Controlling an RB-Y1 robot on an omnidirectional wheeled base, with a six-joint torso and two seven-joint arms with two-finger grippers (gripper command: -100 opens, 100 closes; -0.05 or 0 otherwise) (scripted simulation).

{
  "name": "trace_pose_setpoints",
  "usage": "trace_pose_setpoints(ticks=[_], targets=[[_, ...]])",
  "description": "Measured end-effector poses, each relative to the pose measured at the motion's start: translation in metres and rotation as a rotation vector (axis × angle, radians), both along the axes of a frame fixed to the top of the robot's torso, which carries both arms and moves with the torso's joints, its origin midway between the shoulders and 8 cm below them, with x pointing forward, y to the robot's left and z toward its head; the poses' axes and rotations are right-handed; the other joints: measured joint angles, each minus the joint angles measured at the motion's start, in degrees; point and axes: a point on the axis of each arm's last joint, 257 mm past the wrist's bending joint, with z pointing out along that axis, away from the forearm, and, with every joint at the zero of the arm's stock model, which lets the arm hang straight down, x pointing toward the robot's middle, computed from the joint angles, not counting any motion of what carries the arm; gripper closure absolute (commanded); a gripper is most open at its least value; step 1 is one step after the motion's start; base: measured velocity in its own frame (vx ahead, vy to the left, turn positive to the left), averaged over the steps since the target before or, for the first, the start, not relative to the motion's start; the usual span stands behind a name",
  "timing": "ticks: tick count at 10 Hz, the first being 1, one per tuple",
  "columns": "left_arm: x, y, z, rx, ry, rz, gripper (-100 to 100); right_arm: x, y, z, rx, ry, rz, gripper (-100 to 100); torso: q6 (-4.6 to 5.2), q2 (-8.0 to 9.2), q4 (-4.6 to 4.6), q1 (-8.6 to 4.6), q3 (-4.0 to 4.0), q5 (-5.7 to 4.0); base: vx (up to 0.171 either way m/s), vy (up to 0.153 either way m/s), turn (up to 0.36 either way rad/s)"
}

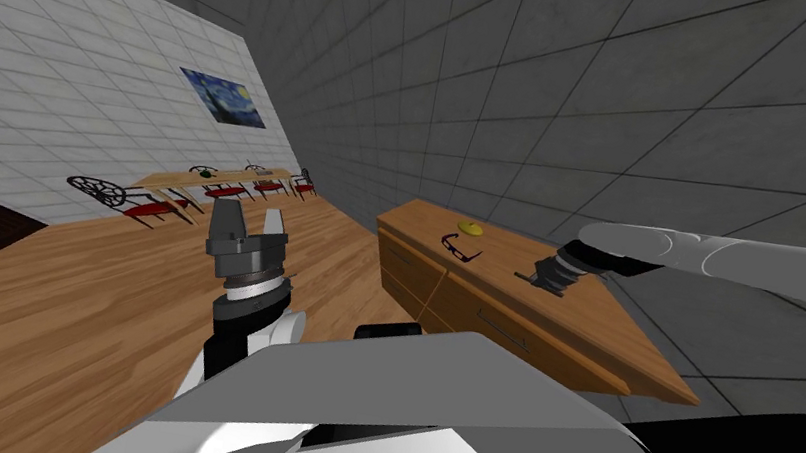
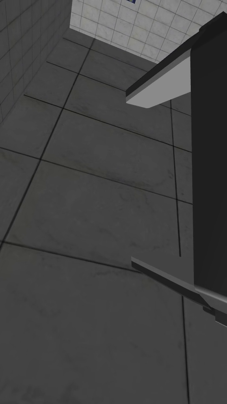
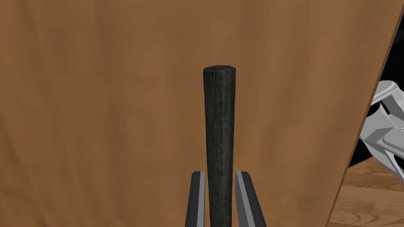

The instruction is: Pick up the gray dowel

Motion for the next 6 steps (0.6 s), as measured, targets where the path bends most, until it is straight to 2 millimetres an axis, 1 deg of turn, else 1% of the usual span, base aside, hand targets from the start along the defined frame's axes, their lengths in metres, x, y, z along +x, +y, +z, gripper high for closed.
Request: trace_pose_setpoints(ticks=[1,3,5,6], targets=[[0.0,0.0,0.0,0.0,0.0,0.0,0,0.0031,0.0016,0.0033,0.005,-0.012,-0.004,100,-0.03,0.01,0.0,0.0,0.0,-0.02,0.02,0.028,0.011],[0.0,0.0,0.0,0.0,0.0,0.0,0,-0.0028,-0.0084,0.0054,-0.016,-0.005,-0.016,100,0.02,-0.01,-0.01,0.03,-0.01,0.0,0.016,0.021,-0.014],[0.0,0.0,0.0,0.0,0.0,0.0,0,0.0038,-0.0061,0.0105,-0.006,-0.027,-0.024,100,0.0,0.02,0.0,-0.03,0.01,-0.03,0.002,0.001,0.007],[0.0,0.0,0.0,0.0,0.0,0.0,0,0.0042,-0.006,0.0107,-0.006,-0.029,-0.024,0,0.02,0.04,0.0,-0.07,0.02,-0.05,0.0,0.0,0.0]])
